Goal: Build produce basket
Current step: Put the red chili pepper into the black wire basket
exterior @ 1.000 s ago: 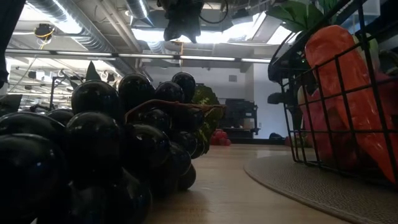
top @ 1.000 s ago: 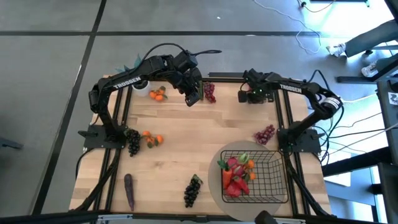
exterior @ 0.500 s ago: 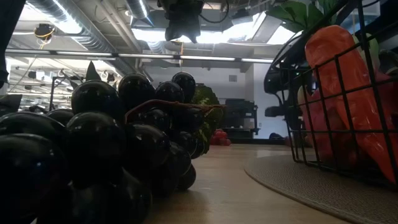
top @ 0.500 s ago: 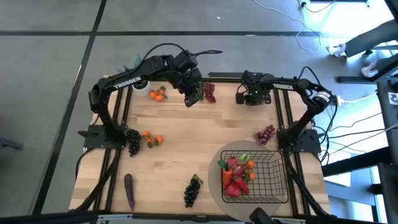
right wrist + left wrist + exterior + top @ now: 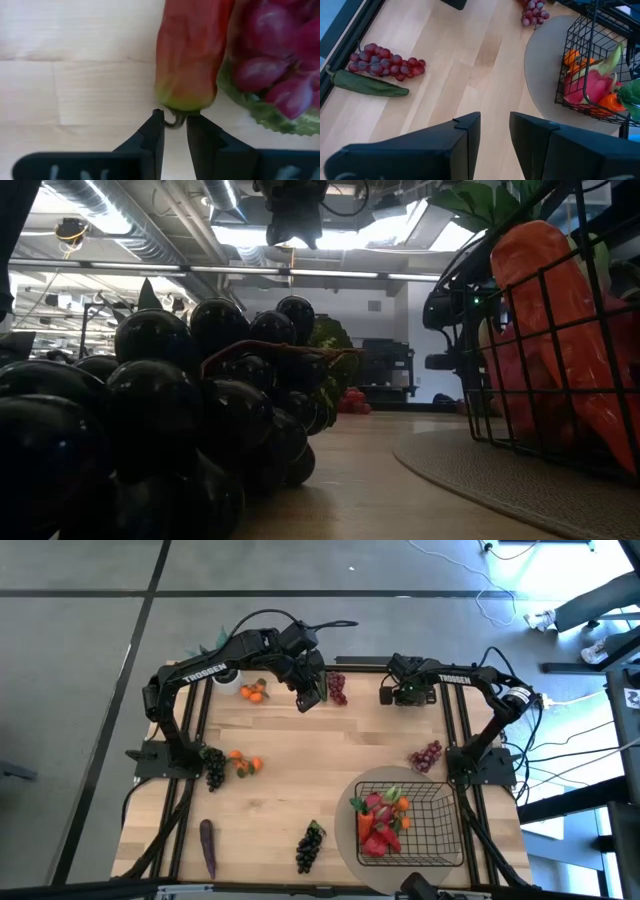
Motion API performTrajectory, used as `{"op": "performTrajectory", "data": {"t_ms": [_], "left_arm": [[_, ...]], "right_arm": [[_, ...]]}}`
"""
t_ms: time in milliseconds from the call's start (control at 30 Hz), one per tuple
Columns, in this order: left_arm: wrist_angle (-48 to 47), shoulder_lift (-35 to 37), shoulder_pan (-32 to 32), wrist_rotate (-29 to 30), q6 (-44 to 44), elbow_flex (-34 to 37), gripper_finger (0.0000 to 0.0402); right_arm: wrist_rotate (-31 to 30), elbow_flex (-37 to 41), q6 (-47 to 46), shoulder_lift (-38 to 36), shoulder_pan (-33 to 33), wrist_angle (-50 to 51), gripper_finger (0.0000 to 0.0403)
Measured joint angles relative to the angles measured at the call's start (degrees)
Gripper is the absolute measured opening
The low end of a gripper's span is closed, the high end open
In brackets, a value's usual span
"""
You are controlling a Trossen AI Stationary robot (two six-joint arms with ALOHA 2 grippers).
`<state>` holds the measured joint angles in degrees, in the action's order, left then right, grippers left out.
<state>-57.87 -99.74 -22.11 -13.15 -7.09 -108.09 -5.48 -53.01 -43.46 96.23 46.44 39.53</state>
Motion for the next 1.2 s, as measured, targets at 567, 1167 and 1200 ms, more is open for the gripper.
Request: {"op": "performTrajectory", "data": {"t_ms": [567, 1167, 1200], "left_arm": [[-0.6, 0.0, 0.0, 0.0, 1.9, 0.0, 0.0093], [-0.6, 0.0, 0.0, 0.0, 4.8, 0.0, 0.0093], [-0.6, 0.0, 0.0, 0.0, 4.9, 0.0, 0.0093]], "right_arm": [[-2.5, -0.1, 8.3, 1.8, 0.1, 0.1, 0.0010], [1.9, -9.9, 31.3, -6.1, -7.8, 23.6, 0.0001], [1.9, -11.6, 31.9, -6.6, -9.0, 26.3, 0.0001]]}}
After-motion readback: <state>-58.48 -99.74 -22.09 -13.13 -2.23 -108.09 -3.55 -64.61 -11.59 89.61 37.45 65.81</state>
